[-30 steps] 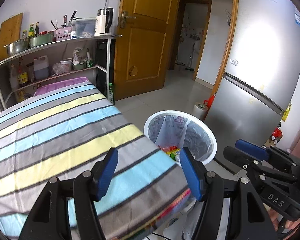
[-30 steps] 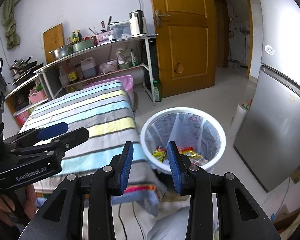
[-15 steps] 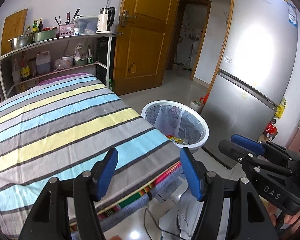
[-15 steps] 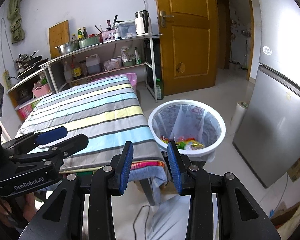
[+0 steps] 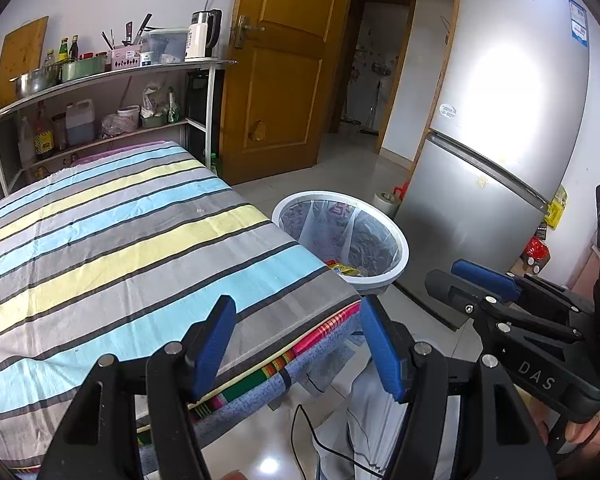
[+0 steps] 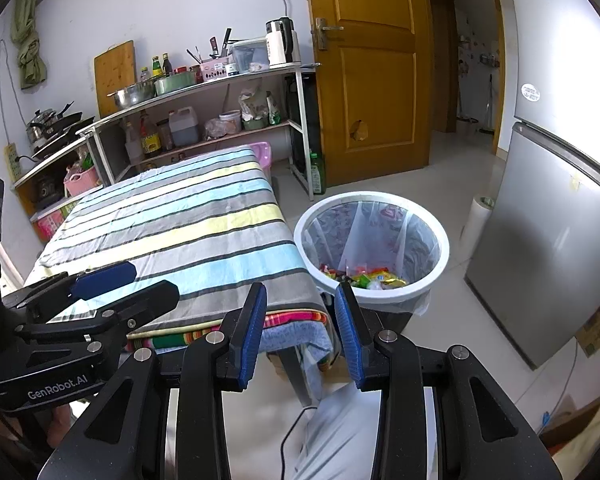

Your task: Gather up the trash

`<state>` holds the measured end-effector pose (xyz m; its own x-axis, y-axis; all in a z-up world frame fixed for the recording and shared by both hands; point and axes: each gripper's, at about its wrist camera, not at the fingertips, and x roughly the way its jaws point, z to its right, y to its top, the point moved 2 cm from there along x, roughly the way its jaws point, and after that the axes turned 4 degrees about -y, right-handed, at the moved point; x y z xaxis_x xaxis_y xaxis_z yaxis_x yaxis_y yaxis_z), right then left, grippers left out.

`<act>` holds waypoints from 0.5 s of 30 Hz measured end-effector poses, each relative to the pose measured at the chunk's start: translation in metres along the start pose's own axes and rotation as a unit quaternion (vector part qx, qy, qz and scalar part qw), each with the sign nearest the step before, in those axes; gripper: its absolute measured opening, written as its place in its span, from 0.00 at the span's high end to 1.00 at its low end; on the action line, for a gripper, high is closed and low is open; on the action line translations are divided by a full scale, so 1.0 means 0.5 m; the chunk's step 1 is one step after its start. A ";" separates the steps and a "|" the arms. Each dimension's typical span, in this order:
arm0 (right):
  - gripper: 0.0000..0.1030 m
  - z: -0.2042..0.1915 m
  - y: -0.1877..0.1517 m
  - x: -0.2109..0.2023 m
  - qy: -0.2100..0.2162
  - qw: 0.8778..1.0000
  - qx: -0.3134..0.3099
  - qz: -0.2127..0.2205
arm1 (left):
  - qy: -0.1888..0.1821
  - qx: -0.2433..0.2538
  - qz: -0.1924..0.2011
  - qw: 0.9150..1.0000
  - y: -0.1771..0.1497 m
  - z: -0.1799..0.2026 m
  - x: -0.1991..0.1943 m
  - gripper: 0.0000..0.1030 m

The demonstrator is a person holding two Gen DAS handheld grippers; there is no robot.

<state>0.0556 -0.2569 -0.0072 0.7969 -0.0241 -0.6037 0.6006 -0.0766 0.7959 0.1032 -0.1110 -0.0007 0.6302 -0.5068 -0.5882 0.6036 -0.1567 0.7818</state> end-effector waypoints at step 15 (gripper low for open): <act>0.64 0.003 0.000 -0.002 0.000 1.000 0.000 0.001 | -0.003 0.002 0.002 1.000 0.000 0.004 -0.001 0.35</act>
<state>0.0549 -0.2583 -0.0069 0.7978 -0.0244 -0.6024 0.5993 -0.0767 0.7969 0.1019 -0.1124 0.0001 0.6298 -0.5118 -0.5843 0.5992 -0.1587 0.7847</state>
